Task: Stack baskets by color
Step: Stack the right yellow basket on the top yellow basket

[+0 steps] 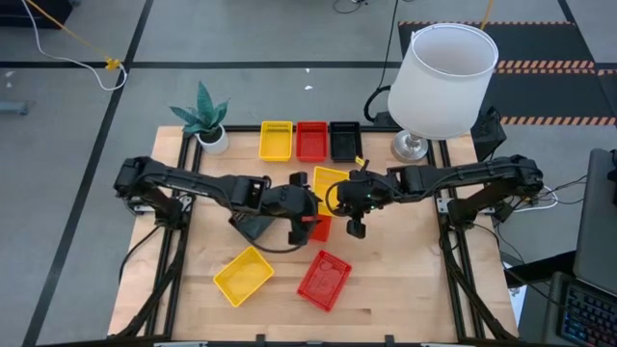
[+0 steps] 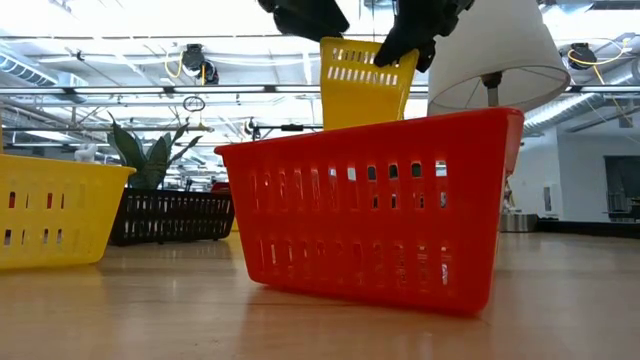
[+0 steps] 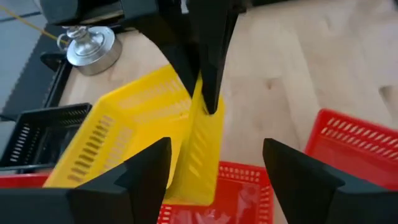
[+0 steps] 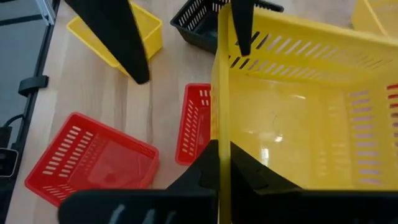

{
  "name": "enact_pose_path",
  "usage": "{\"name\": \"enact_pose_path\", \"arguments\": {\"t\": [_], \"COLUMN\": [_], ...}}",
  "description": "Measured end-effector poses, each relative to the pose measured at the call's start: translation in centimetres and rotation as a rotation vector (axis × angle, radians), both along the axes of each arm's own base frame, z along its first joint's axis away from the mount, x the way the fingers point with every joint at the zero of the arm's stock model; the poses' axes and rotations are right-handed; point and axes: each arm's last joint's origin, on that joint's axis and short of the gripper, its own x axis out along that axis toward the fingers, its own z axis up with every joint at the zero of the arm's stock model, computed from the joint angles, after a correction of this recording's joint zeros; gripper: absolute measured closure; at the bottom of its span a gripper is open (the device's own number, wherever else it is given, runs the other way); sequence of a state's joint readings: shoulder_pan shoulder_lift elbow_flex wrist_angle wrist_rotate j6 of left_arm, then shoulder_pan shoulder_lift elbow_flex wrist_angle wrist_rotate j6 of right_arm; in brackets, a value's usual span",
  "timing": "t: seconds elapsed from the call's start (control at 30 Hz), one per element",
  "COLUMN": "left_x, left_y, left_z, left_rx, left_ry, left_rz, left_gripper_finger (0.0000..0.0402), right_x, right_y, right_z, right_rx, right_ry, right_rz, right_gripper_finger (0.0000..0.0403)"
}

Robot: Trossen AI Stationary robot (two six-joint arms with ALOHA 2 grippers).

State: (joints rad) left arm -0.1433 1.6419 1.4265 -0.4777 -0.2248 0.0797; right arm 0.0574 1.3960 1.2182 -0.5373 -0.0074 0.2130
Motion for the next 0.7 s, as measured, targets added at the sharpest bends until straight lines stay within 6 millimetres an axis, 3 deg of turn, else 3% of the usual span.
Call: {"name": "enact_pose_path", "arguments": {"t": [0.47,0.7], "left_x": [0.7,0.8], "left_y": [1.3,2.2], "left_z": [-0.7,-1.3], "left_rx": [0.02,-0.088], "left_ry": [0.021,0.065], "left_rz": [-0.013,-0.086], "left_gripper_finger": [0.0208,0.0195], "right_x": [0.3,0.8], "right_y": [0.0,0.1], "right_z": [-0.5,-1.2], "right_rx": [-0.011,0.002], "right_ry": [0.02,0.042], "right_rz": [0.009,0.03], "right_gripper_finger": [0.0401,0.0401]}}
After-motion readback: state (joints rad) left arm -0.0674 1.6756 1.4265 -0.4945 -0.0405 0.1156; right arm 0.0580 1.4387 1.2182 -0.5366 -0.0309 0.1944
